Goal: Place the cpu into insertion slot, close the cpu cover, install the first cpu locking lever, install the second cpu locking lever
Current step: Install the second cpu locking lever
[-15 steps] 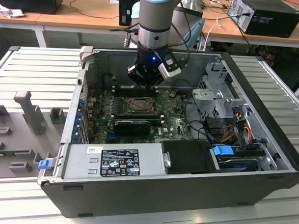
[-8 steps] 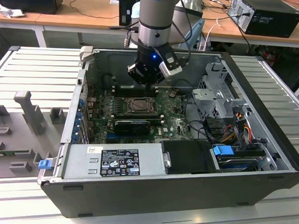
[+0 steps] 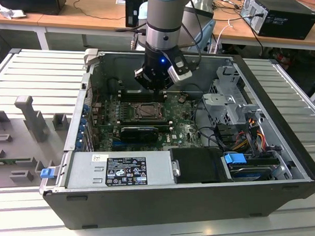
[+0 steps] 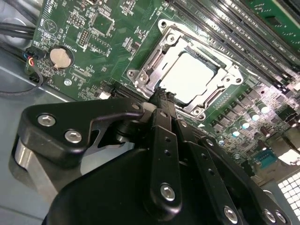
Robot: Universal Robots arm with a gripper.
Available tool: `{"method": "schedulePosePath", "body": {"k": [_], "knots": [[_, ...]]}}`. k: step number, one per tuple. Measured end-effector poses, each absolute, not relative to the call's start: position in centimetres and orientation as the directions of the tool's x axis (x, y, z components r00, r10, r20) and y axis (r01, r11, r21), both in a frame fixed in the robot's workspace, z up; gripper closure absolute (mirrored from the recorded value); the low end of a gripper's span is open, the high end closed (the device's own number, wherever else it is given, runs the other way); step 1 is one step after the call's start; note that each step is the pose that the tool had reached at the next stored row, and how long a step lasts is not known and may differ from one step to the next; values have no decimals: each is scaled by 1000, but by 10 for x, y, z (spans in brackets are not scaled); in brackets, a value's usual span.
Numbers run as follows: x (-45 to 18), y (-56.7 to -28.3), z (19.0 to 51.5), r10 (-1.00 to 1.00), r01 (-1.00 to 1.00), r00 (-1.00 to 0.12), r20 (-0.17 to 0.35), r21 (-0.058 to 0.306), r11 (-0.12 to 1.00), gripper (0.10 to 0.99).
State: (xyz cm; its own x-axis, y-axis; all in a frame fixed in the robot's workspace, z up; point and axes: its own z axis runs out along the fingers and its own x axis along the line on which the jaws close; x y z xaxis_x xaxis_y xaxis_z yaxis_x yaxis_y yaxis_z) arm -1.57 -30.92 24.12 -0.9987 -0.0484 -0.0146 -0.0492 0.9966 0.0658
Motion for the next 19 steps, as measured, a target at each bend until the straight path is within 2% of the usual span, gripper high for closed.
{"method": "schedulePosePath", "body": {"k": [9, 19], "knots": [[-16, -316, 246, -48, -49, -999, -12, 66, 997, 980], [-16, -338, 248, -48, -49, -999, -12, 66, 997, 980]]}}
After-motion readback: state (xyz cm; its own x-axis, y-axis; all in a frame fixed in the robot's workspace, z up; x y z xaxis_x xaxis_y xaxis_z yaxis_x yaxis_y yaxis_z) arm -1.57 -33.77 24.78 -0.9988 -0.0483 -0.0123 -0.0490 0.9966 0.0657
